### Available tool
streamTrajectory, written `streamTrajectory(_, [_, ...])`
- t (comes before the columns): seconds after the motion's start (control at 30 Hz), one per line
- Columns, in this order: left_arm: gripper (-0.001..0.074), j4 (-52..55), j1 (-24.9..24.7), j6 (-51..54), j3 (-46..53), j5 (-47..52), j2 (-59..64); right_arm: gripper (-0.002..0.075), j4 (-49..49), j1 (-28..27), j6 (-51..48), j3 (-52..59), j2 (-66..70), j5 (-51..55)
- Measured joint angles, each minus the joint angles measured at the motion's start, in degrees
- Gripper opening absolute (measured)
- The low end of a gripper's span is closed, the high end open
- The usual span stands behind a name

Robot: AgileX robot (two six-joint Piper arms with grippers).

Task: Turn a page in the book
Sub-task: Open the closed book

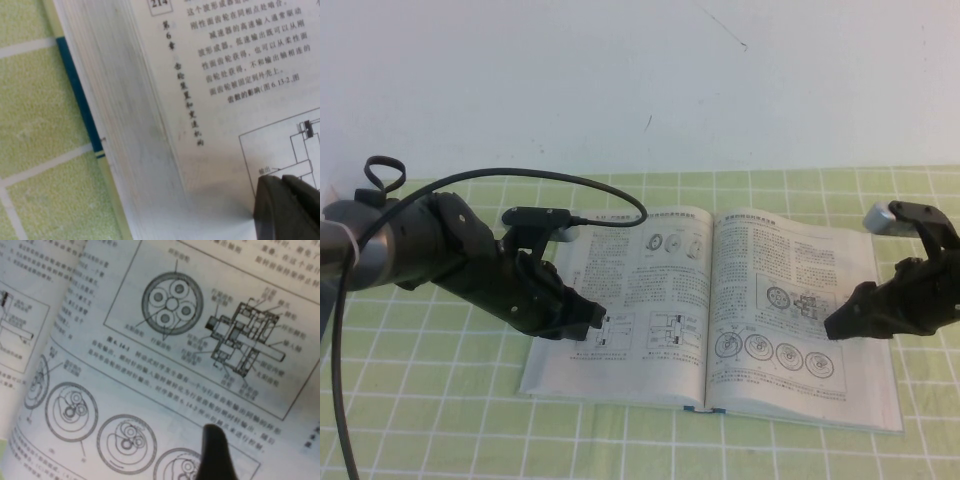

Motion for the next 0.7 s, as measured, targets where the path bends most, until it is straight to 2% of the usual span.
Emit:
streamTrajectory(0.17, [-0.0004, 0.0, 0.0, -0.1, 0.0, -0.1, 0.0, 0.0442, 1.8, -0.3, 0.1, -0.4, 0.7, 0.9])
streamTrajectory(0.43, [-0.0004, -0.3, 0.0, -0.1, 0.0, -0.1, 0.0, 0.0442, 12.8, -0.3, -1.8, -0.4, 2.6, 3.9])
streamTrajectory(0.7, [-0.0004, -0.4, 0.0, -0.1, 0.0, -0.1, 0.0, 0.0442, 13.3, -0.9, -3.0, -2.1, 3.6, 7.9])
